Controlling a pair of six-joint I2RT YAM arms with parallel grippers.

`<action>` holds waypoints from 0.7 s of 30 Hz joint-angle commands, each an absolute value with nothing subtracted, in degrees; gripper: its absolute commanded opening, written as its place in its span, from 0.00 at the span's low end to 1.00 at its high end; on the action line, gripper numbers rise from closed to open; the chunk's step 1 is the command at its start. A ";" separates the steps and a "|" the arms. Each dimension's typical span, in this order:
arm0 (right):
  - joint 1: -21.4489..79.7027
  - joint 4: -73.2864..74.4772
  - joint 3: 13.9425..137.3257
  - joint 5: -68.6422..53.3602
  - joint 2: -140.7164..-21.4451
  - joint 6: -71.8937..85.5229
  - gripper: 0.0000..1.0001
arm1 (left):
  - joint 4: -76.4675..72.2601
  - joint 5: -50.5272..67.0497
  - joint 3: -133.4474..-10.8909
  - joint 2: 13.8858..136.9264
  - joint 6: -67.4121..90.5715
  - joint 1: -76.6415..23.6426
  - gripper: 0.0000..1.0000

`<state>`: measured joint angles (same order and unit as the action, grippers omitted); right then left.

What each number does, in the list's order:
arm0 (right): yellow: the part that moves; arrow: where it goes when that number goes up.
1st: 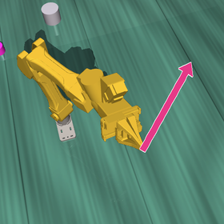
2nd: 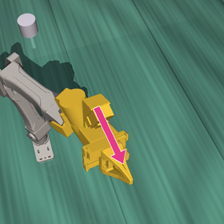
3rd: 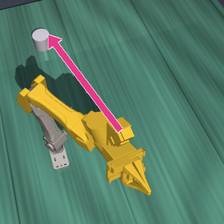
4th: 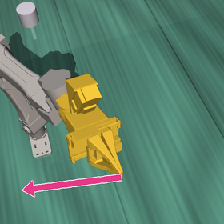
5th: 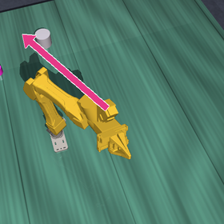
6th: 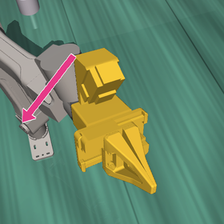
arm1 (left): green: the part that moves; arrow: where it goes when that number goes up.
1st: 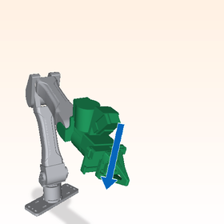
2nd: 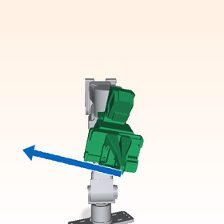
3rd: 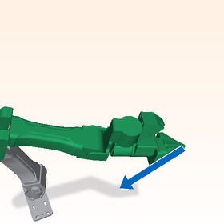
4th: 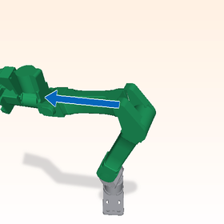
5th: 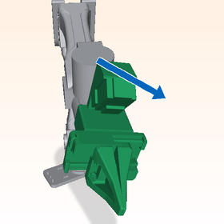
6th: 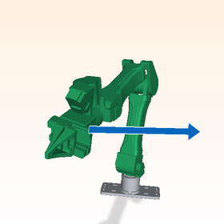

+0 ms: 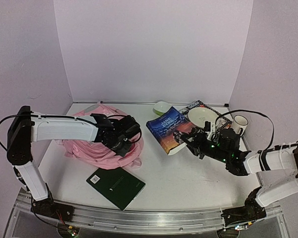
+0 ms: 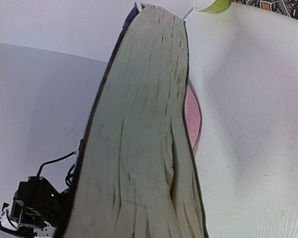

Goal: Pack the student bag
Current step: Pick up the largest pocket of the bag from the student bag.

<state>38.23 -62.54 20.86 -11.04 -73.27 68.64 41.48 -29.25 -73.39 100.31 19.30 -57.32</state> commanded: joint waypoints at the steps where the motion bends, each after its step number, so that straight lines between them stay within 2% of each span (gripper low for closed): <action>1: 38.93 -81.48 26.69 -13.44 -73.48 69.91 0.00 | 42.59 -33.67 -79.60 98.74 17.16 -56.95 0.00; 11: 45.89 -83.57 31.33 -11.76 -81.30 73.05 0.00 | 42.61 -36.84 -90.89 95.82 12.41 -56.97 0.00; 21: 50.62 -90.35 44.20 -13.75 -94.19 77.53 0.00 | 41.74 -34.82 -94.66 93.89 12.04 -56.97 0.00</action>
